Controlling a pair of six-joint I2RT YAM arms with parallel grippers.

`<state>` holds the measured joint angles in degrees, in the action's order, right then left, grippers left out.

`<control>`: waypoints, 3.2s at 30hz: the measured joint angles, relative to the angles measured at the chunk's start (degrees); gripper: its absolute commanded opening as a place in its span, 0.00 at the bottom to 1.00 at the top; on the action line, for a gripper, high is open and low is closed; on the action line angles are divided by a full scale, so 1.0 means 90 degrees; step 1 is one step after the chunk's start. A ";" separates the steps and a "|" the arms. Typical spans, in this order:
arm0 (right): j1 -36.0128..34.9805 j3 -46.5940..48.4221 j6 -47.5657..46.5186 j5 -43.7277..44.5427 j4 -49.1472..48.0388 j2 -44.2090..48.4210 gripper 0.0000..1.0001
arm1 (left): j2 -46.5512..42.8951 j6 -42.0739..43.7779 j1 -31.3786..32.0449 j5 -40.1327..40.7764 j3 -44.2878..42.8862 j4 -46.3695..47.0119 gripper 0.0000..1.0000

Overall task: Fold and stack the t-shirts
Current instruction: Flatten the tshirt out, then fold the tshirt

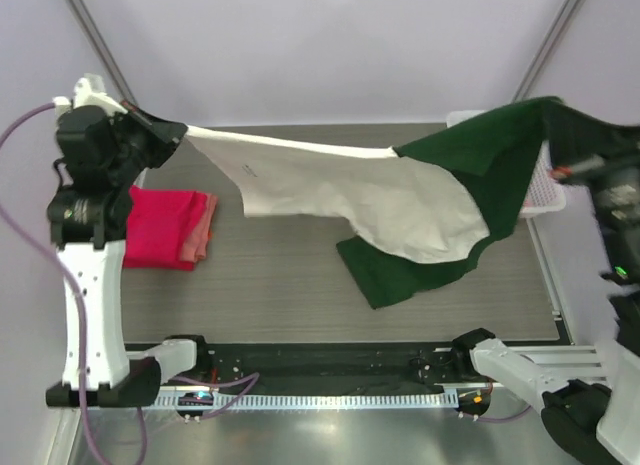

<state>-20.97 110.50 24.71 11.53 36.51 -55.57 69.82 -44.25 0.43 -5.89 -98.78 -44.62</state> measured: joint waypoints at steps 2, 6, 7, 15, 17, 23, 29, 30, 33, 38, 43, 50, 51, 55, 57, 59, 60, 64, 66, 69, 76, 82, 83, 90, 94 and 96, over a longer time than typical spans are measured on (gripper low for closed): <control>0.0000 0.0444 0.0002 -0.0061 0.0056 0.0316 0.01 | -0.0435 0.0000 -0.0002 -0.0012 -0.0396 -0.0194 0.00; 0.0000 0.1384 0.0010 -0.0134 -0.0046 0.0704 0.01 | -0.0804 -0.0005 -0.0002 -0.0073 -0.1732 -0.0588 0.00; 0.0000 0.1545 0.0017 -0.0136 -0.0087 0.0765 0.01 | -0.0862 -0.0007 0.0000 -0.0104 -0.2001 -0.0639 0.00; 0.0000 0.1868 0.0107 -0.0175 -0.0189 0.0937 0.01 | -0.1455 -0.0117 -0.0002 -0.0257 -0.2271 -0.0940 0.00; 0.0000 0.1591 0.0104 -0.0134 -0.0194 0.0937 0.01 | -0.1438 -0.0194 0.0000 -0.0325 -0.1829 -0.0835 0.00; 0.0000 0.0068 0.0073 0.0107 -0.0539 0.0697 0.01 | -0.0704 -0.0250 -0.0002 -0.0420 -0.0301 -0.0444 0.00; 0.0000 -0.1304 0.0051 0.0316 -0.1161 -0.0838 0.01 | 0.0877 -0.0345 -0.0002 -0.0393 0.0442 -0.0005 0.00; 0.0000 -0.1299 0.0051 0.0340 -0.1195 -0.1270 0.01 | 0.1141 -0.0379 -0.0002 -0.0398 0.0423 0.0068 0.00; 0.0032 -0.0867 0.0053 0.0342 -0.1197 -0.2562 0.01 | 0.2013 -0.0454 -0.0002 -0.0432 -0.0274 0.0024 0.00; 0.0321 0.1800 0.0170 -0.0124 -0.0729 -0.4469 0.01 | 0.3638 -0.0627 -0.0129 -0.0576 -0.3240 -0.0104 0.00; 0.1545 0.3859 0.1022 -0.1535 -0.1090 -0.5100 0.01 | 0.3825 -0.1095 -0.0797 -0.0962 -0.4359 0.0464 0.00; 0.2395 0.1270 0.1644 -0.2909 -0.2494 -0.3699 0.01 | 0.2973 -0.1168 -0.0964 -0.1226 -0.2212 0.1702 0.00; 0.2392 0.0772 0.1668 -0.3079 -0.2586 -0.3500 0.01 | 0.2856 -0.1163 -0.0945 -0.1282 -0.1702 0.1817 0.00; 0.2574 -0.1596 0.1734 -0.3385 -0.3043 -0.2681 0.01 | 0.2492 -0.1035 -0.0913 -0.1353 0.0270 0.2178 0.00; 0.2640 -0.2696 0.1751 -0.3419 -0.3082 -0.2239 0.01 | 0.2234 -0.0940 -0.0877 -0.1336 0.1260 0.2307 0.00; 0.2671 -0.3798 0.1758 -0.3419 -0.2994 -0.1632 0.01 | 0.1834 -0.0811 -0.0828 -0.1268 0.2295 0.2327 0.00; 0.2671 -0.4235 0.1763 -0.3419 -0.2977 -0.1343 0.01 | 0.1588 -0.0736 -0.0782 -0.1241 0.2778 0.2341 0.00; 0.2667 -0.5865 0.1785 -0.3422 -0.2856 0.0219 0.01 | 0.0520 -0.0559 -0.0639 -0.1178 0.4362 0.2603 0.00; 0.2664 -0.6467 0.1785 -0.3419 -0.2669 0.1044 0.01 | -0.0027 -0.0503 -0.0602 -0.1180 0.5090 0.2708 0.00; 0.2664 -0.7113 0.1763 -0.3410 -0.2310 0.2103 0.01 | -0.0707 -0.0410 -0.0602 -0.1139 0.6035 0.2863 0.00; 0.2664 -0.8058 0.1576 -0.3189 -0.0770 0.3611 0.01 | -0.1513 -0.0367 -0.0602 -0.1015 0.7720 0.3058 0.00; 0.2664 -0.8223 0.1387 -0.2994 -0.0129 0.3196 0.01 | -0.1523 -0.0413 -0.0602 -0.0886 0.8041 0.3094 0.00; 0.2664 -0.8177 0.1341 -0.2982 -0.0104 0.2892 0.01 | -0.1523 -0.0420 -0.0602 -0.0843 0.8024 0.3126 0.00; 0.2664 -0.7538 0.1144 -0.2851 -0.0423 0.0959 0.01 | -0.1375 -0.0546 -0.0602 -0.0600 0.7691 0.3201 0.00; 0.2664 -0.6849 0.1066 -0.2795 -0.0707 0.0051 0.01 | -0.0911 -0.0631 -0.0602 -0.0576 0.7376 0.3453 0.00; 0.2664 -0.6424 0.1039 -0.2761 -0.0838 -0.0420 0.01 | -0.0610 -0.0702 -0.0602 -0.0595 0.7235 0.3575 0.00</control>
<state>3.01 52.69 34.06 -13.32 28.97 -59.35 64.34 -50.57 -4.99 -11.25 -33.67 -12.45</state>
